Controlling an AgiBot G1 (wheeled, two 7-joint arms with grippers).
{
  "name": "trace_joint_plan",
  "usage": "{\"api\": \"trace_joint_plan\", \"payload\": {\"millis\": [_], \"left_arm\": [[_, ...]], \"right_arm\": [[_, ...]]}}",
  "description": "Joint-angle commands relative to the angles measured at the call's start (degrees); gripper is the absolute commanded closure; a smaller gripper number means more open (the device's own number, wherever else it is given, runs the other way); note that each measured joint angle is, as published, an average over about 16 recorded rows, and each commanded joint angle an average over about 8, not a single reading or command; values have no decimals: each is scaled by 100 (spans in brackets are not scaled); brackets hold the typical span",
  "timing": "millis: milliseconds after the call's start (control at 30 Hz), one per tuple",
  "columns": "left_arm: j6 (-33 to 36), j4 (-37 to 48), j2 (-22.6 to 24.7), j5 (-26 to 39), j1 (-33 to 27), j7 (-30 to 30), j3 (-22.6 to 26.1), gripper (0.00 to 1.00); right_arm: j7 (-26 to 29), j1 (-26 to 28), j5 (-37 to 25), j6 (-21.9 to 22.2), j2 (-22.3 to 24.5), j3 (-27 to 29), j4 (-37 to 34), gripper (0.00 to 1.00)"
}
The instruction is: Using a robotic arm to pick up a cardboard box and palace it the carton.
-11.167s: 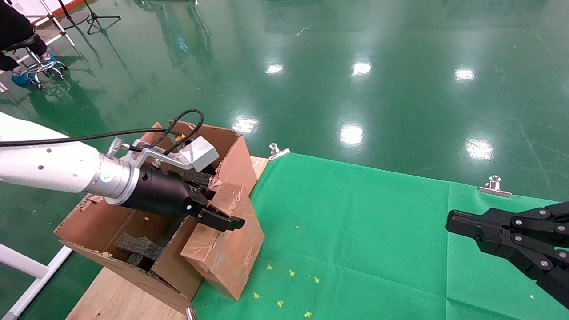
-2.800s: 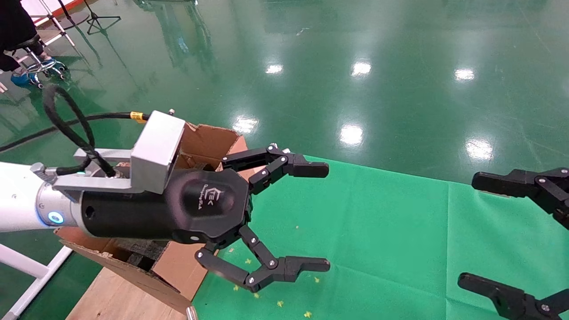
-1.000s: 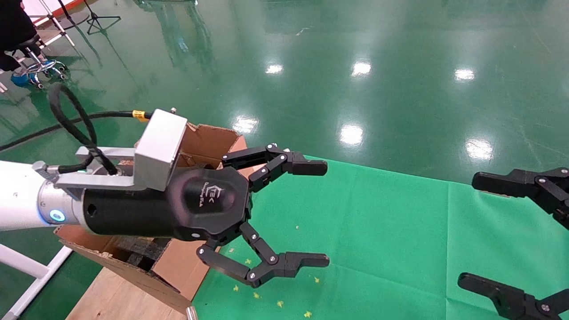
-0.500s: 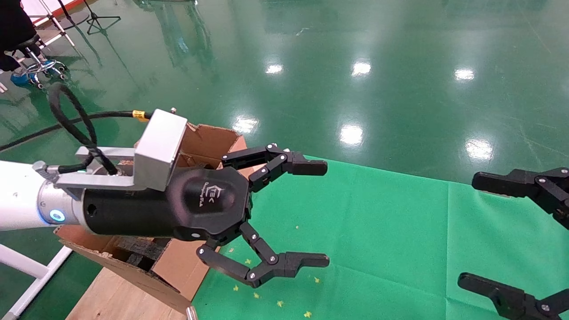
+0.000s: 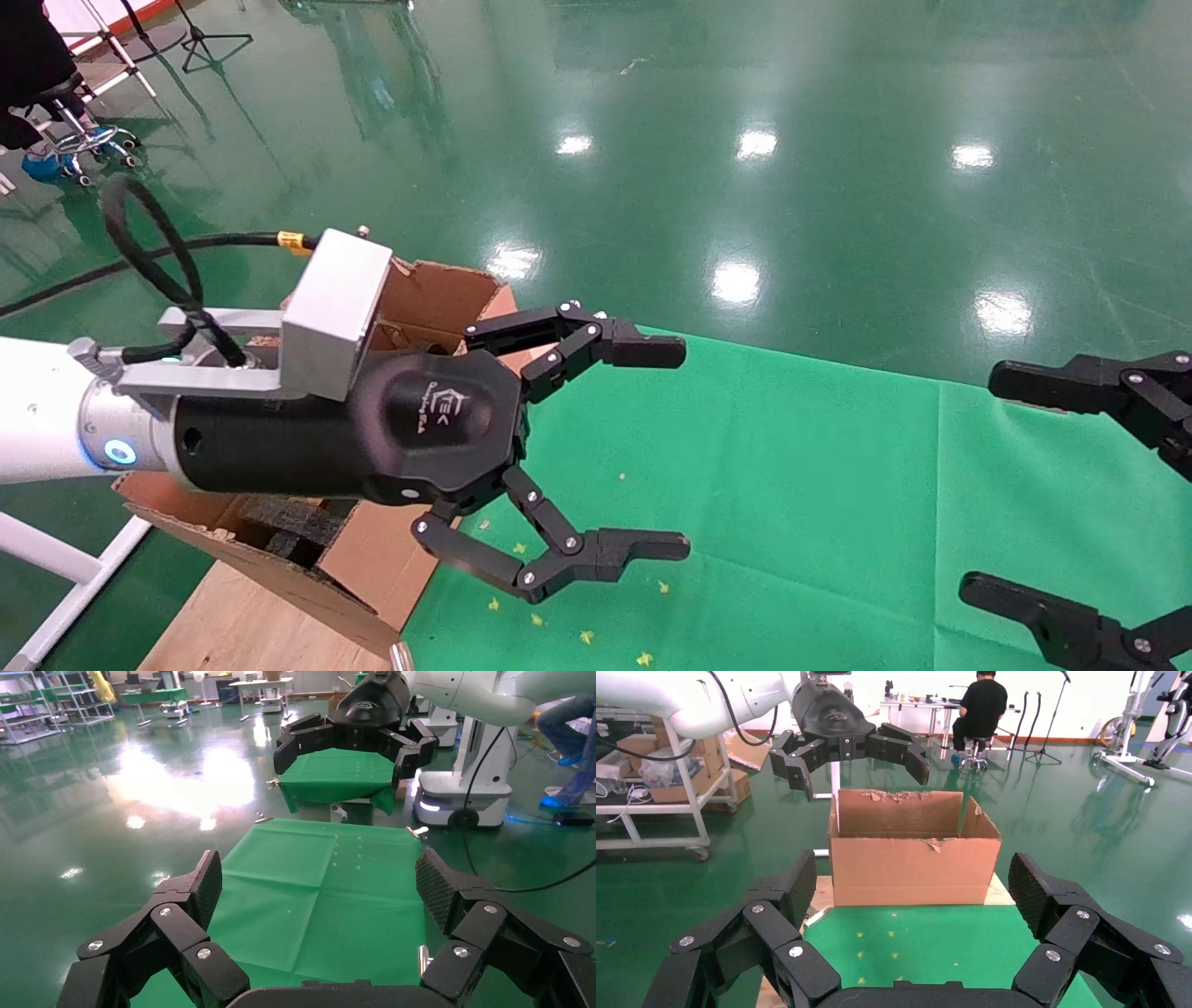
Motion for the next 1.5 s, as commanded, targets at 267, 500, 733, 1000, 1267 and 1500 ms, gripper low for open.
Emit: {"api": "trace_joint_plan", "payload": {"millis": [267,500,733,1000,1267,1500], "left_arm": [[0,0,0,0,0,0,0,0],[0,0,0,-1,0,0,0,0],[0,0,0,-1,0,0,0,0],[0,0,0,-1,0,0,0,0],[0,0,0,-1,0,0,0,0],[0,0,0,-1,0,0,0,0]], "right_arm": [[0,0,0,0,0,0,0,0],[0,0,0,0,0,0,0,0],[0,0,0,0,0,0,0,0],[0,0,0,0,0,0,0,0],[0,0,0,0,0,0,0,0],[0,0,0,0,0,0,0,0]]}}
